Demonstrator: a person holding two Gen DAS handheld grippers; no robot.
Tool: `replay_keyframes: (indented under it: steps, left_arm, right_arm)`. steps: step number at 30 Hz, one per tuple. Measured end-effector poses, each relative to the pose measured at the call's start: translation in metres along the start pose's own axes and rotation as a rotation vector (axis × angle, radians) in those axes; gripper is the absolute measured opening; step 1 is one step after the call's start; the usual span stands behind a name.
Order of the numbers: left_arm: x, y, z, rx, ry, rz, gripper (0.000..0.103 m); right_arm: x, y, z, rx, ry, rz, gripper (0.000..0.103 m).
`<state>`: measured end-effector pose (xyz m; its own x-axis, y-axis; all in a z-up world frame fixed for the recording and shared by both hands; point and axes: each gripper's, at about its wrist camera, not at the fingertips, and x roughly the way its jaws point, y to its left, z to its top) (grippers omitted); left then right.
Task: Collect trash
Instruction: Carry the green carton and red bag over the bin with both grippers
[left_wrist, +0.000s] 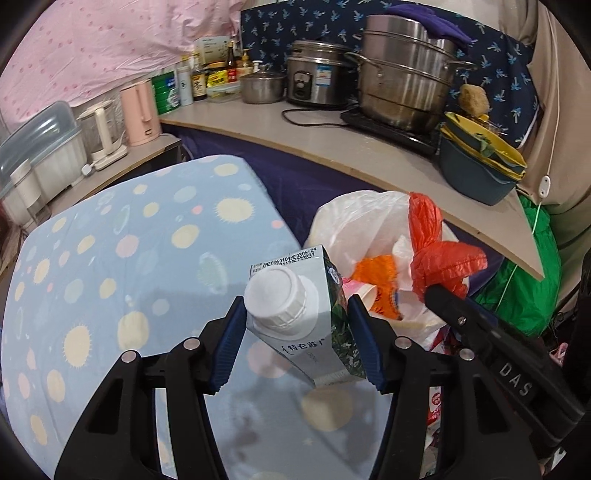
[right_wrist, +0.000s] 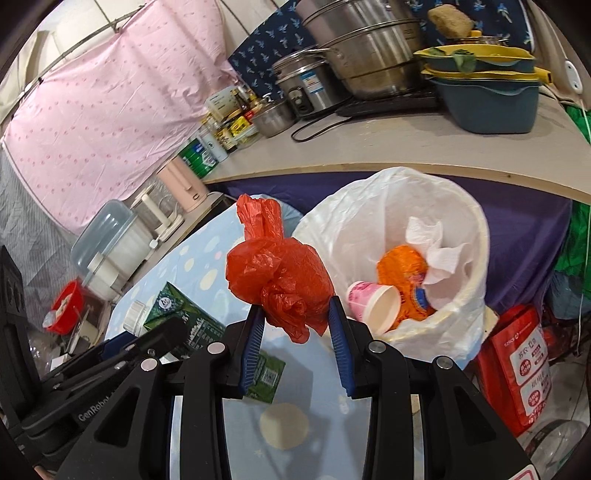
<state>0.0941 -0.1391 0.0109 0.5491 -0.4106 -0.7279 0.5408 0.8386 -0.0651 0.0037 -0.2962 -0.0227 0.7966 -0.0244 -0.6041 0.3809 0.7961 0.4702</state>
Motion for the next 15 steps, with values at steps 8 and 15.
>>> replay_keyframes:
  steps: [8, 15]
  left_arm:
    - [0.005, -0.034, 0.025, 0.028, -0.03, -0.019, 0.053]
    - [0.011, -0.051, 0.042, 0.039, -0.044, -0.026, 0.053]
  right_arm:
    - [-0.011, -0.027, 0.013, 0.03, -0.029, -0.027, 0.034]
    - [-0.016, -0.044, 0.024, 0.048, -0.05, -0.051, 0.034]
